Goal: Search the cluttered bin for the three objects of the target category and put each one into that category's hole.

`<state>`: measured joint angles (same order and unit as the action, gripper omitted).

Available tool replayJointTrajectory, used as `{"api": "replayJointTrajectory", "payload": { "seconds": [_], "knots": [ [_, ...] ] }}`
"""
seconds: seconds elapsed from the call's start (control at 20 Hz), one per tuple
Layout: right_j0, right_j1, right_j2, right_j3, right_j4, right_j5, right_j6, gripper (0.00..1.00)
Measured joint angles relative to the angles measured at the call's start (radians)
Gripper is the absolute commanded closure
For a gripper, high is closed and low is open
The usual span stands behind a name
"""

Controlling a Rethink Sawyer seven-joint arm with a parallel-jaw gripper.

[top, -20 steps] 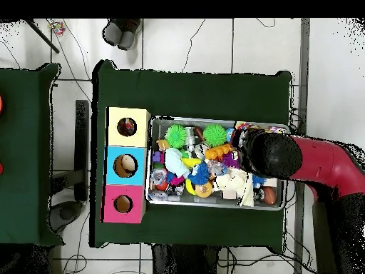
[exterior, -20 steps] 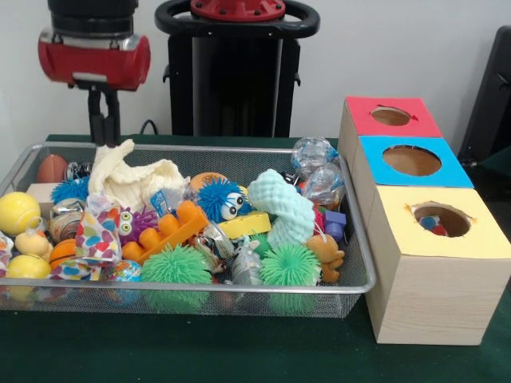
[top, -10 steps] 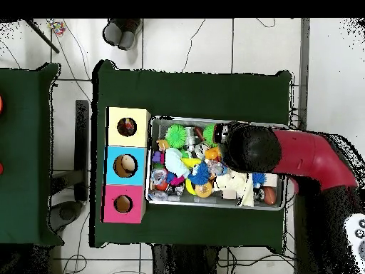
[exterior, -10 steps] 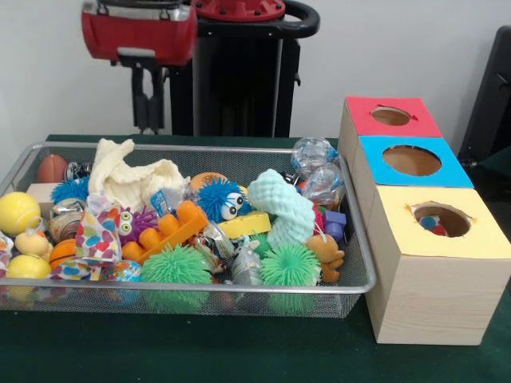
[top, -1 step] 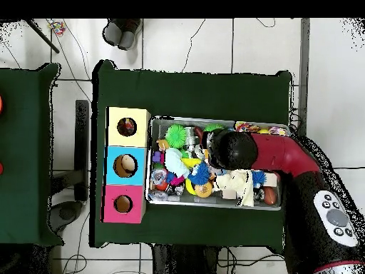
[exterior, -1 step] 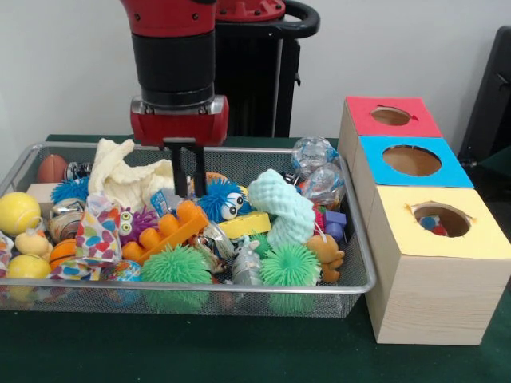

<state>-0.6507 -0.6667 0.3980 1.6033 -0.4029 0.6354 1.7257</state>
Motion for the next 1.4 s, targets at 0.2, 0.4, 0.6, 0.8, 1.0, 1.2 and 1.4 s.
{"api": "replayJointTrajectory", "payload": {
  "seconds": [0.2, 0.4, 0.6, 0.8, 1.0, 1.2, 1.4],
  "knots": [
    [0.0, 0.017, -0.006, 0.003, -0.004, -0.001, 0.0, 0.0],
    [0.0, 0.023, -0.007, 0.007, -0.005, -0.001, 0.0, 0.0],
    [-0.002, 0.023, -0.007, 0.008, -0.005, -0.001, 0.0, 0.0],
    [-0.013, 0.023, -0.007, 0.009, -0.005, -0.001, 0.0, 0.0],
    [-0.038, 0.011, -0.001, 0.014, 0.002, -0.001, 0.0, 0.0],
    [-0.064, -0.021, 0.007, 0.015, 0.021, 0.008, 0.0, 0.0],
    [-0.072, -0.059, 0.009, 0.003, 0.038, 0.054, 0.0, 0.0]
  ]
}}
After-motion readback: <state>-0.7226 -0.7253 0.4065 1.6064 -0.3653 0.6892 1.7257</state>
